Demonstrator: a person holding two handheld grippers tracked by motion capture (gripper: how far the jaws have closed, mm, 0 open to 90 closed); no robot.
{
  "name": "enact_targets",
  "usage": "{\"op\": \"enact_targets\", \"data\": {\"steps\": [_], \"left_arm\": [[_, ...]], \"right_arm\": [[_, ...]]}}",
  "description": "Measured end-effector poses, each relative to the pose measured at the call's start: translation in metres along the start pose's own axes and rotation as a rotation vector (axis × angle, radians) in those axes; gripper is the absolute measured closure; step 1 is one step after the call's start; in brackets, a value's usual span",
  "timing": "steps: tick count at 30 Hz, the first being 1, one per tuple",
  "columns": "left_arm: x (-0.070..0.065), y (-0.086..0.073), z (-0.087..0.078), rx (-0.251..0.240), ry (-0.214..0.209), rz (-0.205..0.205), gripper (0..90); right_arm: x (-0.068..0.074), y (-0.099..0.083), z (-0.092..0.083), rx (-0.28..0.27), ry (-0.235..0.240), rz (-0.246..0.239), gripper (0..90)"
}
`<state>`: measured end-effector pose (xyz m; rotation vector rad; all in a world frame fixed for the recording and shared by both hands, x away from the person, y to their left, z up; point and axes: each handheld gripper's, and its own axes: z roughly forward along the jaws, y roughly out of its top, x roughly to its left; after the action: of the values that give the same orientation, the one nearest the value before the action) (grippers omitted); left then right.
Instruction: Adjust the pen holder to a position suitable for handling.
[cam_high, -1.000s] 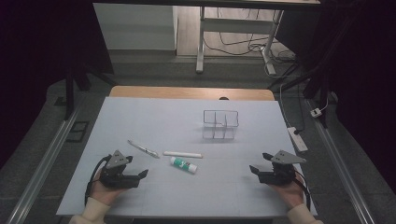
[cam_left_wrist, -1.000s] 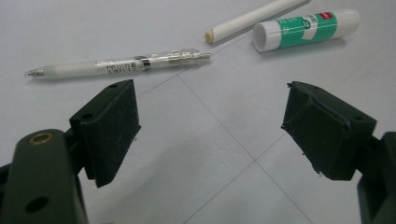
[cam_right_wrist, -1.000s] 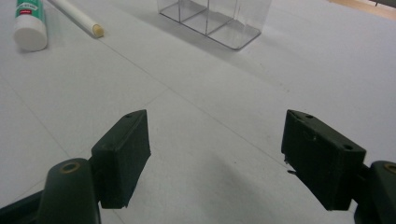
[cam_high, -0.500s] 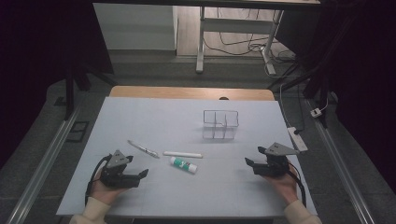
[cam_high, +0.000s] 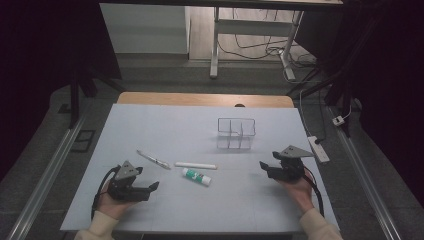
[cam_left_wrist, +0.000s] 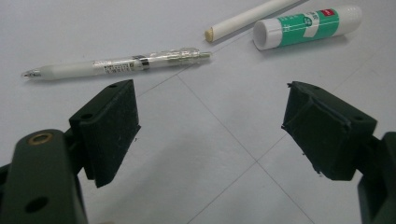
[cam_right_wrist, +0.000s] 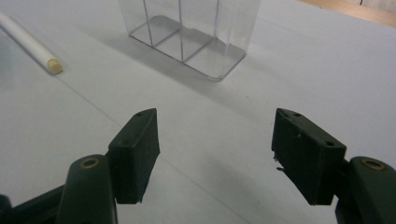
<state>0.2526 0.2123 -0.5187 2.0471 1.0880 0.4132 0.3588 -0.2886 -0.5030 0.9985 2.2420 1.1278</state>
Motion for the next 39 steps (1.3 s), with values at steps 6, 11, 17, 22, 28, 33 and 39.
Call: {"op": "enact_targets", "data": {"steps": [6,11,17,22,28,33,39], "left_arm": [[0.001,0.0,0.001,0.003,-0.001,-0.002,18.0],[0.001,0.0,0.001,0.007,0.0,0.0,18.0],[0.0,0.0,0.002,0.008,0.0,0.004,18.0],[0.0,-0.001,0.002,0.009,-0.001,0.005,18.0],[0.0,-0.001,0.002,0.012,-0.001,0.008,18.1],[0.0,-0.001,0.002,0.013,-0.001,0.008,18.1],[0.0,-0.001,0.002,0.013,-0.001,0.009,18.1]], "right_arm": [[-0.003,0.005,0.01,0.012,-0.013,0.008,34.7],[-0.006,0.01,0.018,0.018,-0.024,0.014,37.9],[-0.009,0.016,0.026,0.023,-0.046,0.019,44.3],[-0.013,0.019,0.032,0.042,-0.045,0.029,62.6],[-0.017,0.021,0.04,0.069,-0.06,0.028,77.0],[-0.019,0.024,0.043,0.076,-0.075,0.01,89.1],[-0.022,0.028,0.047,0.071,-0.081,0.008,89.2]]}}
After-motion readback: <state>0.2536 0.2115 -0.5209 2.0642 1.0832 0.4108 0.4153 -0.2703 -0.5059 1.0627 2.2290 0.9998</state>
